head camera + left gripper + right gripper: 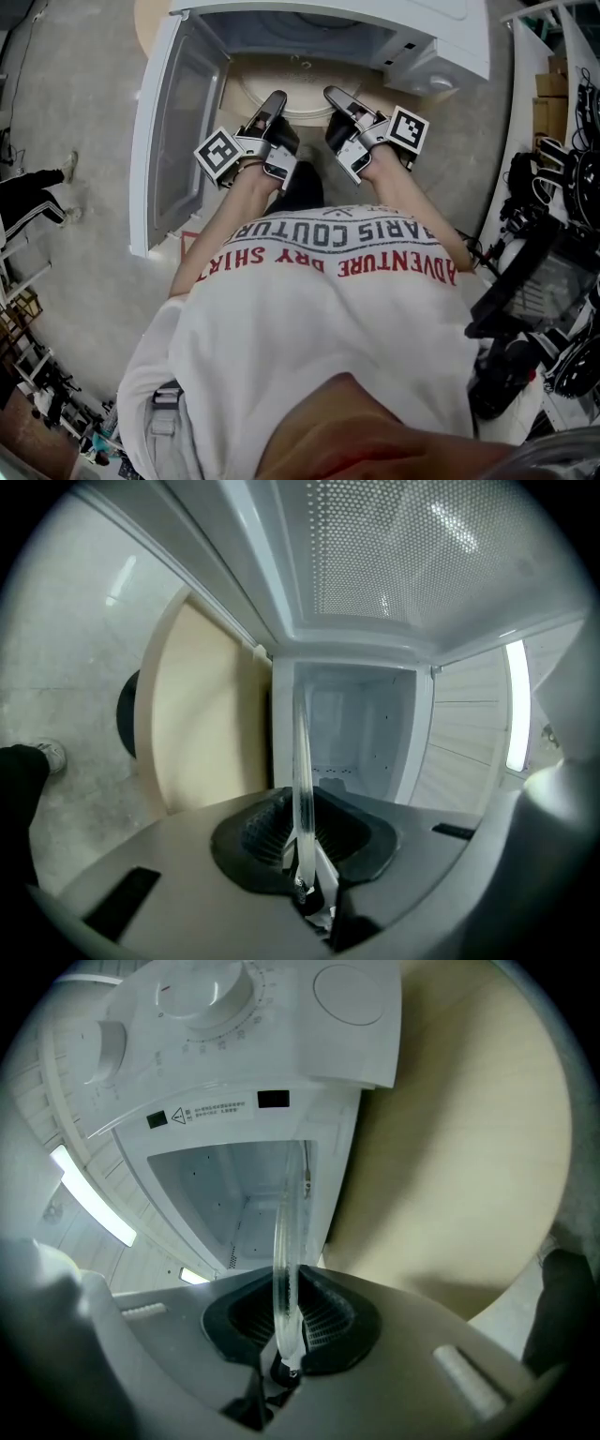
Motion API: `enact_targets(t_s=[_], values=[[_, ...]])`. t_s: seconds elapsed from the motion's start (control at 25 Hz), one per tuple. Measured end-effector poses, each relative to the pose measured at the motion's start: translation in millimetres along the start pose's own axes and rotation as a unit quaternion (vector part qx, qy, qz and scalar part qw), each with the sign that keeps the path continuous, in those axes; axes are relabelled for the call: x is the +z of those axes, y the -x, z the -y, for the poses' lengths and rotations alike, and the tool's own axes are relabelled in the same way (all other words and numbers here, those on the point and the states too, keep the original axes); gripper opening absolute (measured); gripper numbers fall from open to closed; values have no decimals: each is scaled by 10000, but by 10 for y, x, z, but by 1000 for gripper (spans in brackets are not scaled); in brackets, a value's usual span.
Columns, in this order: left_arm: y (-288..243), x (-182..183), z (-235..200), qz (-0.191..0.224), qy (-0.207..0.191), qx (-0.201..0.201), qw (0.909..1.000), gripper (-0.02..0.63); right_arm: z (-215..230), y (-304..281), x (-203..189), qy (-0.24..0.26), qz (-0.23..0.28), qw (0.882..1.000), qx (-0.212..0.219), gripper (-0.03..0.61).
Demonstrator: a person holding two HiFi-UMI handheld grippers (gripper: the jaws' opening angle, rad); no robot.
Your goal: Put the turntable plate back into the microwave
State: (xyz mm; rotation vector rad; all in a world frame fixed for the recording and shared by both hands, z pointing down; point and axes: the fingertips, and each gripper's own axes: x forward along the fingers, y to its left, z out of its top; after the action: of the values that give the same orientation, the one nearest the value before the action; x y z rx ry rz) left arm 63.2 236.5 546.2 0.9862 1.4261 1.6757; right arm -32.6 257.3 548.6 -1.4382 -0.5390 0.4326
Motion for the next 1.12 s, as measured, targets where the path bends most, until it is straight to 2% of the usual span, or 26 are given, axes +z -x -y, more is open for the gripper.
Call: enact_targets(t_s=[0.16,0.52,0.84,1.12], values=[[-7,-34,-21,59,85,-10,9999,25,-15,2,12,-9,21,10000,22,23],[-5,-8,93,111,103,-298,9994,25,-108,-18,10,102,-7,9999,125,25],[-259,172,241,80,53,-298,9995,25,-259,-206,229,100,161,9996,185,26],[-382,238,266,74,194,-302,9993,26,-291,-292,329,35,235,9995,207,25]])
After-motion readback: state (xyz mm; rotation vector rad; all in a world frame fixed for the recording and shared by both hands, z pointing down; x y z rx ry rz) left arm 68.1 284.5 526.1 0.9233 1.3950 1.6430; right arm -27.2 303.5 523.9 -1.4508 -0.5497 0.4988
